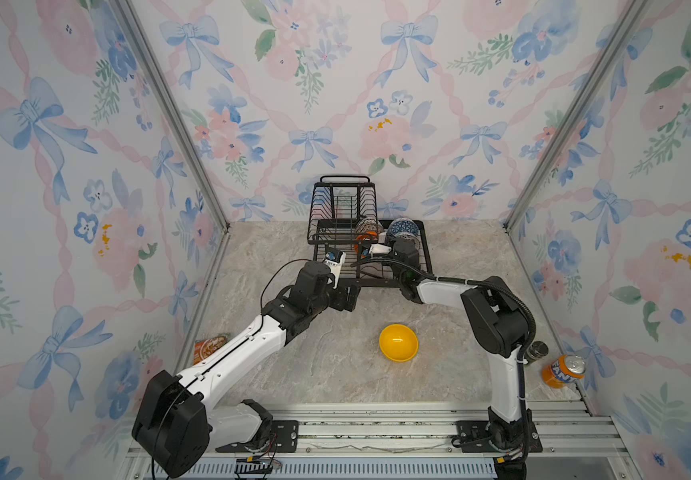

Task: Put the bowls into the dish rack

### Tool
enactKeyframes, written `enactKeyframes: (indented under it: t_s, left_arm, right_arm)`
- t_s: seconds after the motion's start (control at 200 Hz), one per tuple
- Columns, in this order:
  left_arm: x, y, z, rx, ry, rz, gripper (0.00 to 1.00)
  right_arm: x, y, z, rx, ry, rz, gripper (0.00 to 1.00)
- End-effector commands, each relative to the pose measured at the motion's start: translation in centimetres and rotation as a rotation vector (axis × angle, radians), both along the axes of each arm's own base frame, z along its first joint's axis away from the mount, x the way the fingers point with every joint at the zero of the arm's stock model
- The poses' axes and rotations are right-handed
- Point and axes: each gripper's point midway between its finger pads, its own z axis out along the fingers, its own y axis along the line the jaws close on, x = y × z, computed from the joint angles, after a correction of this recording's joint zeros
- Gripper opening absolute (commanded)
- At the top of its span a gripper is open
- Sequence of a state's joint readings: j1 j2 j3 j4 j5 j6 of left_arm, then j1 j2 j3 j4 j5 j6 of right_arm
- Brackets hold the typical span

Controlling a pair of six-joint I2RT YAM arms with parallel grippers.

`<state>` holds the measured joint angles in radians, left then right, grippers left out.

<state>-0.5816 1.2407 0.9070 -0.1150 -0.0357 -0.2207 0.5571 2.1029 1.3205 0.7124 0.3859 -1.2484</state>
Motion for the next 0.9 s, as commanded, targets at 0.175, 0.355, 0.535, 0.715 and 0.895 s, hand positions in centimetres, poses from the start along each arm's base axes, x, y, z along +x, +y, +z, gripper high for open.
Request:
enactKeyframes:
  t_s: [0.175, 0.355, 0.535, 0.715, 0.895]
  left_arm:
    - [-0.3, 0.4, -0.4, -0.007, 0.018, 0.009, 0.98]
    - [-0.4, 0.6, -0.4, -0.006, 0.018, 0.011, 0.98]
    - [-0.5, 0.6, -0.5, -0.006, 0.019, 0.011, 0.98]
    - [-0.5, 0.7, -0.4, -0.008, 0.020, 0.012, 0.98]
    - [-0.5, 0.7, -0.5, -0.007, 0.022, 0.014, 0.98]
  right_arm:
    - [0.4, 2.6, 3.3, 0.127, -0.073, 0.043, 0.00]
    - [0.2, 2.9, 2.6, 0.155, -0.047, 0.051, 0.00]
    - [0.2, 3.0, 1.7, 0.180, -0.016, 0.050, 0.00]
    - [0.9, 1.8, 0.6, 0.223, 0.025, -0.003, 0.00]
    - [1.3, 0.8, -0.1, 0.255, 0.051, -0.037, 0.00]
